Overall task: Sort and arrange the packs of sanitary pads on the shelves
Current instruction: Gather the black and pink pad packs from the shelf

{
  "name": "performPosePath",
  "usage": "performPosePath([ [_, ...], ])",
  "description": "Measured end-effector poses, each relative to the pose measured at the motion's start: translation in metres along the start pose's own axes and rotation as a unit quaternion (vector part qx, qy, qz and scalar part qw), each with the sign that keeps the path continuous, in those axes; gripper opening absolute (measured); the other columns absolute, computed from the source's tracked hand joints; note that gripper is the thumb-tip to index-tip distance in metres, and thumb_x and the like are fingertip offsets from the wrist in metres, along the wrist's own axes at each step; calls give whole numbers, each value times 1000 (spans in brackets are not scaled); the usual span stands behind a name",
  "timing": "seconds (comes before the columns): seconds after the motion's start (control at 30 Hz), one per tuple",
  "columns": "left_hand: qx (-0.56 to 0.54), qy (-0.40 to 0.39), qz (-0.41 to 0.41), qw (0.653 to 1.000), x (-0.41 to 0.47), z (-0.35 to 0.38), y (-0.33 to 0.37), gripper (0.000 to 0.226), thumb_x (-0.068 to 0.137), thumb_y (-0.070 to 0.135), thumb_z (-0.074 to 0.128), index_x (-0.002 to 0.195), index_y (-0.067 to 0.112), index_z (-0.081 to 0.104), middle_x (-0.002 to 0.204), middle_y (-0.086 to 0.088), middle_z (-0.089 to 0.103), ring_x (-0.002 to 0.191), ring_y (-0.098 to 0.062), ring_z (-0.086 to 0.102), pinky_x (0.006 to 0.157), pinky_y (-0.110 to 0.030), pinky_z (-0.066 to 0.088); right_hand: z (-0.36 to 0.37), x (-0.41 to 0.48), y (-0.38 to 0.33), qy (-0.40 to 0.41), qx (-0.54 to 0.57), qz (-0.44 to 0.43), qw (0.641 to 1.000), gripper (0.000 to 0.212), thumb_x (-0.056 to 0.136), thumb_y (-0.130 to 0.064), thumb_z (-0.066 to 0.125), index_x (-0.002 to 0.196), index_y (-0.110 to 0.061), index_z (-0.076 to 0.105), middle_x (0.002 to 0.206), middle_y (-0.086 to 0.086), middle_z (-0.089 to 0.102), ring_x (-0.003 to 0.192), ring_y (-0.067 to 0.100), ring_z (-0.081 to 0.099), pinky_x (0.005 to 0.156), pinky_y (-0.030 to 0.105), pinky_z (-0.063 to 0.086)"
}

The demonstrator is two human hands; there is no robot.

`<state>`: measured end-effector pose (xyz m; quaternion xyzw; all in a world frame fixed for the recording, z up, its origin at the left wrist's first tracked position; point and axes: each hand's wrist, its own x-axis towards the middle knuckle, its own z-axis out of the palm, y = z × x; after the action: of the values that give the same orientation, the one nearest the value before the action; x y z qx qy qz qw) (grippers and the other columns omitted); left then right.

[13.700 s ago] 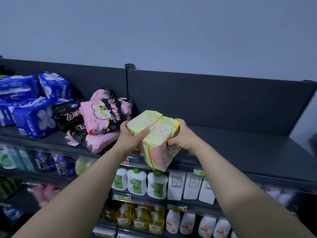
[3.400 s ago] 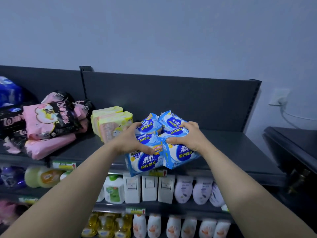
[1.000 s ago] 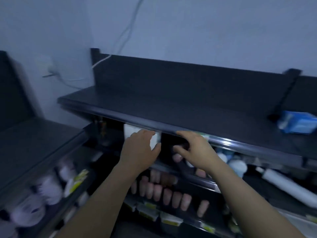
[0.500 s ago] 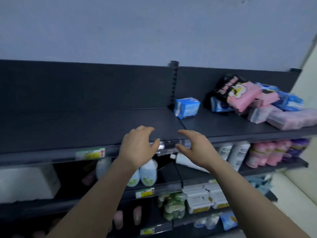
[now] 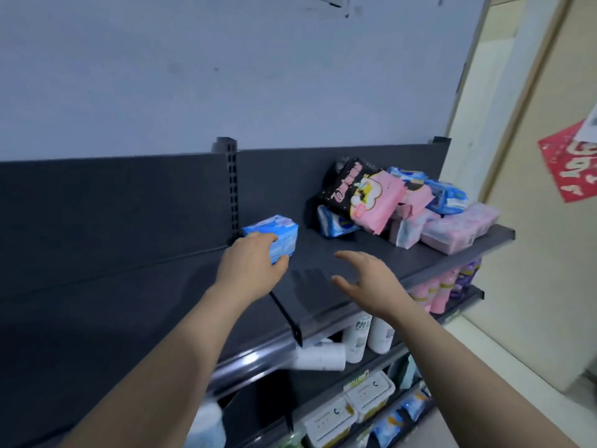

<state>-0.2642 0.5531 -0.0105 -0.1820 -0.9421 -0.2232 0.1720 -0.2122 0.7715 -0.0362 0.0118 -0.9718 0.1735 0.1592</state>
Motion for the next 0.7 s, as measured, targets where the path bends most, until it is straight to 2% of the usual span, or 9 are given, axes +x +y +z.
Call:
performPosePath([
  [0.13, -52, -15, 21, 998, 50, 17, 10, 44, 91, 38, 56, 131, 20, 55, 124, -1, 57, 110, -23, 55, 84, -32, 44, -12, 32, 31, 53, -6, 42, 998, 51, 91, -38, 61, 137, -19, 51, 139, 1, 53, 128, 18, 47, 105, 29, 34],
  [0.23, -95, -34, 24, 995, 80, 36, 24, 57, 91, 42, 57, 141, 17, 44, 132, -4, 54, 120, -24, 50, 96, -36, 43, -18, 47, 57, 78, -6, 69, 995, 49, 92, -36, 60, 135, -16, 53, 136, 4, 54, 125, 20, 49, 103, 31, 36],
  [0.43, -158, -62, 17, 985, 133, 80, 63, 56, 87, 50, 60, 130, 17, 44, 127, -9, 52, 120, -28, 50, 91, -37, 42, -32, 74, 110, 126, 17, 102, 987, 50, 95, -35, 55, 139, -13, 49, 140, 6, 49, 130, 21, 42, 105, 32, 33],
  [0.5, -178, -79, -8, 981, 150, 96, 73, 71, 83, 57, 62, 135, 17, 37, 133, -11, 45, 121, -29, 48, 90, -35, 41, -37, 85, 129, 137, 27, 111, 984, 53, 96, -36, 53, 143, -15, 43, 147, 7, 42, 136, 20, 35, 107, 32, 30],
  [0.6, -182, -113, -37, 976, 177, 122, 89, 107, 73, 64, 69, 152, 20, 11, 154, -14, 20, 136, -33, 35, 108, -42, 36, -44, 108, 156, 128, 26, 117, 985, 57, 96, -35, 54, 148, -21, 35, 154, 9, 31, 142, 21, 27, 110, 33, 27],
  [0.67, -164, -139, -46, 976, 193, 140, 98, 121, 69, 64, 74, 155, 24, -2, 160, -9, 5, 143, -34, 24, 115, -44, 28, -43, 126, 171, 105, 9, 94, 990, 56, 94, -30, 56, 146, -21, 38, 148, 12, 39, 137, 28, 35, 107, 38, 34],
  [0.7, -156, -145, -47, 976, 200, 150, 101, 122, 66, 65, 76, 155, 26, 2, 160, -7, 9, 143, -33, 25, 115, -44, 28, -41, 135, 178, 86, -6, 80, 993, 55, 93, -27, 57, 145, -19, 41, 143, 12, 44, 133, 31, 39, 105, 40, 36],
])
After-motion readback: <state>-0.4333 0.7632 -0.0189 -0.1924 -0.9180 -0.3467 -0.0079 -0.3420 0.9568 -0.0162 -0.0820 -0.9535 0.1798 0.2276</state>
